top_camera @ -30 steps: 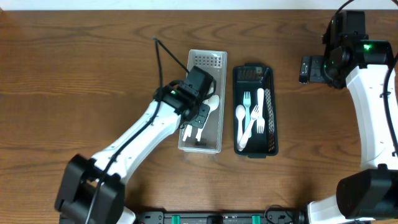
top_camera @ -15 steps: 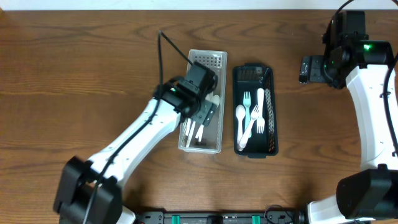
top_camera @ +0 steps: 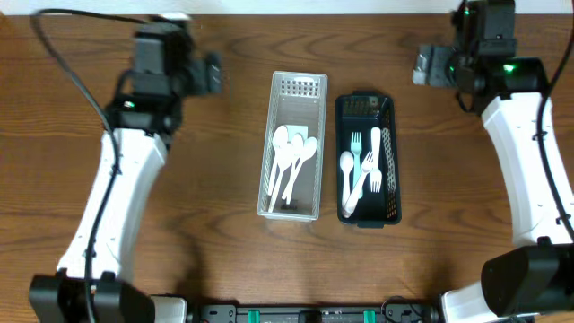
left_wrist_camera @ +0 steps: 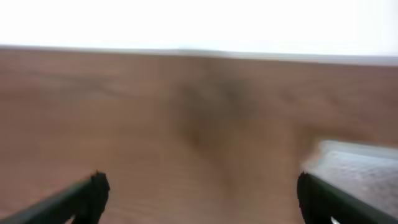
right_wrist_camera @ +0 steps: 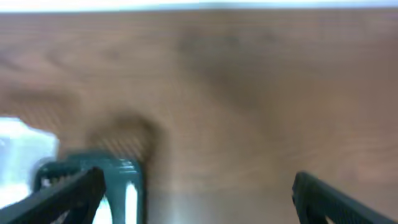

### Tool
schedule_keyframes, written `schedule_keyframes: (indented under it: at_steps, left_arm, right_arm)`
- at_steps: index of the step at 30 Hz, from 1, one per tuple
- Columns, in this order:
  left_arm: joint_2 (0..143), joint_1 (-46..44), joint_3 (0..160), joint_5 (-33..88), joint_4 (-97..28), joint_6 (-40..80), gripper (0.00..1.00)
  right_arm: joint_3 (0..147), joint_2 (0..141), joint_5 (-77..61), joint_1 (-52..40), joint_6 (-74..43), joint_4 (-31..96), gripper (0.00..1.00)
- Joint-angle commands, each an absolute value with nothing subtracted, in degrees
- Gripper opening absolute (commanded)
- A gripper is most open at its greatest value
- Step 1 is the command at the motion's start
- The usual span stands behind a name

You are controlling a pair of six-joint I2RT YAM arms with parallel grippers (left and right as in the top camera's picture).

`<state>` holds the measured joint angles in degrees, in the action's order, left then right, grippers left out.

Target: Pack container

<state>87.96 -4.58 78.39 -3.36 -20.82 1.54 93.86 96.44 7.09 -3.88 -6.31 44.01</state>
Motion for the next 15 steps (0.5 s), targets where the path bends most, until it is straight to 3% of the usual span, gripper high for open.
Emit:
schedule_keyframes:
  at_steps: [1, 5, 11, 15]
  left_arm:
    - [90.13, 0.16, 78.76, -4.08, -11.05, 1.76, 0.98]
    - [92.05, 3.31, 78.76, -4.08, 1.63, 1.74, 0.98]
    - [91.22, 3.09, 77.97, -4.05, -7.51, -3.38, 0.98]
    - [86.56, 2.9, 73.03, -0.62, -6.66, -2.7, 0.98]
  right_arm:
    - [93.97, 98.17, 6.81, -6.26, -4.62, 36.07, 0.99]
    - [93.97, 98.59, 6.87, -7.18, -4.62, 22.37, 0.99]
    - [93.97, 98.28, 7.51, -6.87, 3.9, 17.63, 0.99]
    - [91.31, 95.72, 6.46, -6.39, 4.8, 18.39, 0.99]
